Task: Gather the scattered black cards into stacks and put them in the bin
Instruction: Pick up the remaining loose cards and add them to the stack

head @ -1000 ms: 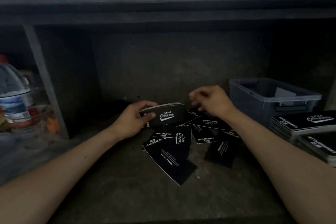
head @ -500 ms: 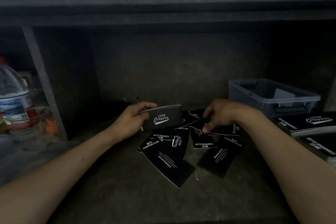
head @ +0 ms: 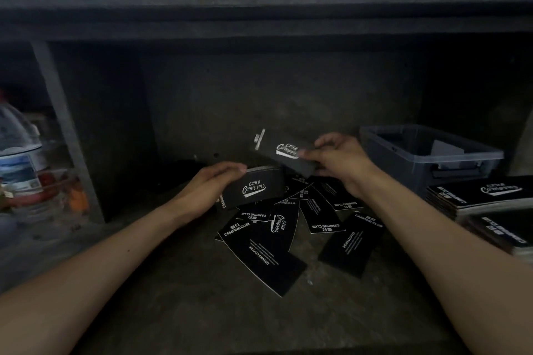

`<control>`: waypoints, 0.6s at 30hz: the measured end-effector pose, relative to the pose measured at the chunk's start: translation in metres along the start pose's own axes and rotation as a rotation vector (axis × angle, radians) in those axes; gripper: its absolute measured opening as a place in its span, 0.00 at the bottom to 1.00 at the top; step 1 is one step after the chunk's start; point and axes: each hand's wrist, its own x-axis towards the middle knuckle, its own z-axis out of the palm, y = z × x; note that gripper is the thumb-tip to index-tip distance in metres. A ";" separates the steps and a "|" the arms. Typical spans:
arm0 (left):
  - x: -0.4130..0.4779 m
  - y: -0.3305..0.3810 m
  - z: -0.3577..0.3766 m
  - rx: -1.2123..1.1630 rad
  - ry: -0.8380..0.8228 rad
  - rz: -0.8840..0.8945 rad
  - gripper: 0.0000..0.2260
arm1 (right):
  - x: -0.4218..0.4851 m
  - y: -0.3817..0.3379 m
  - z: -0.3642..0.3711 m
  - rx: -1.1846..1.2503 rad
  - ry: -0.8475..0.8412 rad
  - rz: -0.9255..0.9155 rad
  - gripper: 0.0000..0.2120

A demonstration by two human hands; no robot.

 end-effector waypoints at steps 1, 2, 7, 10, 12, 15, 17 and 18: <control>-0.001 -0.001 0.000 0.016 -0.014 0.009 0.09 | 0.000 0.007 0.002 -0.143 -0.051 -0.019 0.15; -0.002 -0.002 0.000 0.048 -0.015 0.022 0.12 | -0.001 0.013 0.003 -0.291 -0.116 -0.048 0.15; -0.003 -0.002 0.002 0.102 0.006 0.093 0.16 | 0.003 0.012 -0.001 -0.465 -0.299 -0.197 0.15; -0.006 -0.002 0.000 0.078 -0.039 0.073 0.19 | 0.005 0.015 -0.002 -0.600 -0.332 -0.322 0.14; -0.005 -0.003 0.000 0.125 -0.018 0.107 0.19 | 0.000 0.020 0.005 -0.662 -0.333 -0.369 0.13; -0.002 -0.006 -0.001 0.174 0.007 0.143 0.20 | 0.005 0.014 0.006 -0.564 -0.154 -0.353 0.15; -0.001 -0.007 -0.002 0.160 -0.005 0.126 0.23 | 0.011 0.007 -0.008 -0.700 0.076 -0.253 0.15; -0.001 -0.008 -0.002 0.152 -0.011 0.116 0.25 | 0.012 0.006 -0.016 -0.866 0.119 -0.144 0.19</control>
